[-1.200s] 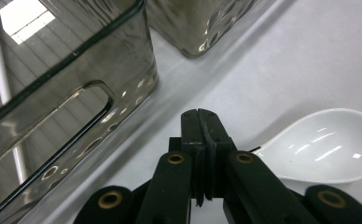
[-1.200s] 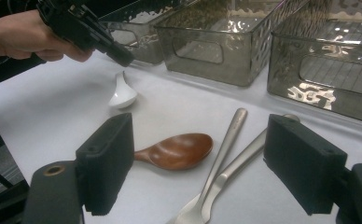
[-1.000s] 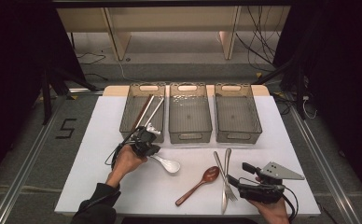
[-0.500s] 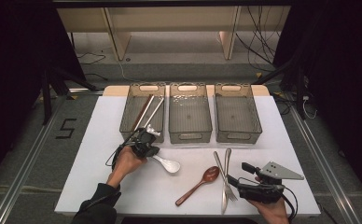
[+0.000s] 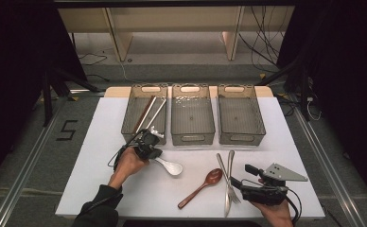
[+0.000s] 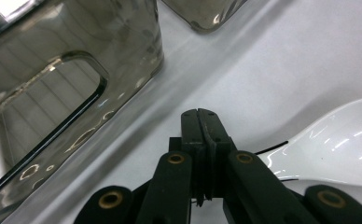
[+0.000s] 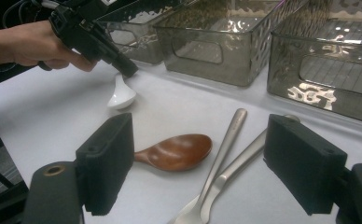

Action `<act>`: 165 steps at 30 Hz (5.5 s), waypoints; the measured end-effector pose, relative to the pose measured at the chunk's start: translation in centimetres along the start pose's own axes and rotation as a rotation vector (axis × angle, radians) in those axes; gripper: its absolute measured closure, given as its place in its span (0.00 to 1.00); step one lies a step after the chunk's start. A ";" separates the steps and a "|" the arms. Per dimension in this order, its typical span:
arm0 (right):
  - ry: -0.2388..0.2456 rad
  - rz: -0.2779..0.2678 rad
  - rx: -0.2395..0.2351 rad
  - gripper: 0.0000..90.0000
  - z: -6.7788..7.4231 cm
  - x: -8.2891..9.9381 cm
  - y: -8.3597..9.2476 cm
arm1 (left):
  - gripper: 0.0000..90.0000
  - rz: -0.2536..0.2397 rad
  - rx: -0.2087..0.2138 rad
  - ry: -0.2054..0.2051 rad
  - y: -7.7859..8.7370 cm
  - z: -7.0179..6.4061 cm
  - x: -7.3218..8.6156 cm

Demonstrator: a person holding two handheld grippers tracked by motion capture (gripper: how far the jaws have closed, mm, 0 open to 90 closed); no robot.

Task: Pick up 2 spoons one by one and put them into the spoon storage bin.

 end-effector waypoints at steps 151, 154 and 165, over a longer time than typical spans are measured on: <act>0.006 -0.003 -0.002 0.28 0.4 -0.1 -0.1 | 0.84 -0.189 0.010 0.019 6.7 -0.4 -7.3; 0.007 -0.002 -0.003 0.28 0.4 -0.1 -0.1 | 0.84 -0.193 0.005 0.027 6.6 0.1 -8.1; 0.006 -0.001 -0.004 0.28 0.3 -0.2 -0.2 | 0.84 -0.205 -0.031 0.048 5.8 2.0 -10.6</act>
Point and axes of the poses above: each handheld gripper's, and its own axes: y roughly backward along the jaws, x roughly out of its underside, z roughly to its left, the point moved 2 cm from there along -y, roughly forward along the jaws, and after that the axes turned 13 degrees about -y, right-handed, at the moved point
